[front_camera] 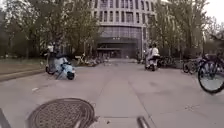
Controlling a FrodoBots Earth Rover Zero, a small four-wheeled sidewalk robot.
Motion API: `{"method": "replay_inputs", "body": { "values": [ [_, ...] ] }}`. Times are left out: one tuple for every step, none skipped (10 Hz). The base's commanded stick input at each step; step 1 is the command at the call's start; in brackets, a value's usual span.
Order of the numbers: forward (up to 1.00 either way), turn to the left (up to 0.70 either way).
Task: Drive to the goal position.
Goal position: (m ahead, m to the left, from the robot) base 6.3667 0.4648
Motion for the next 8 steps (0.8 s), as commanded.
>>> {"method": "replay_inputs", "body": {
  "values": [
    [0.70, 0.00],
    [0.70, 0.00],
    [0.70, 0.00],
    [0.70, 0.00],
    [0.70, 0.00],
    [0.70, 0.00],
    [0.70, 0.00],
    [0.70, 0.00]
  ]
}}
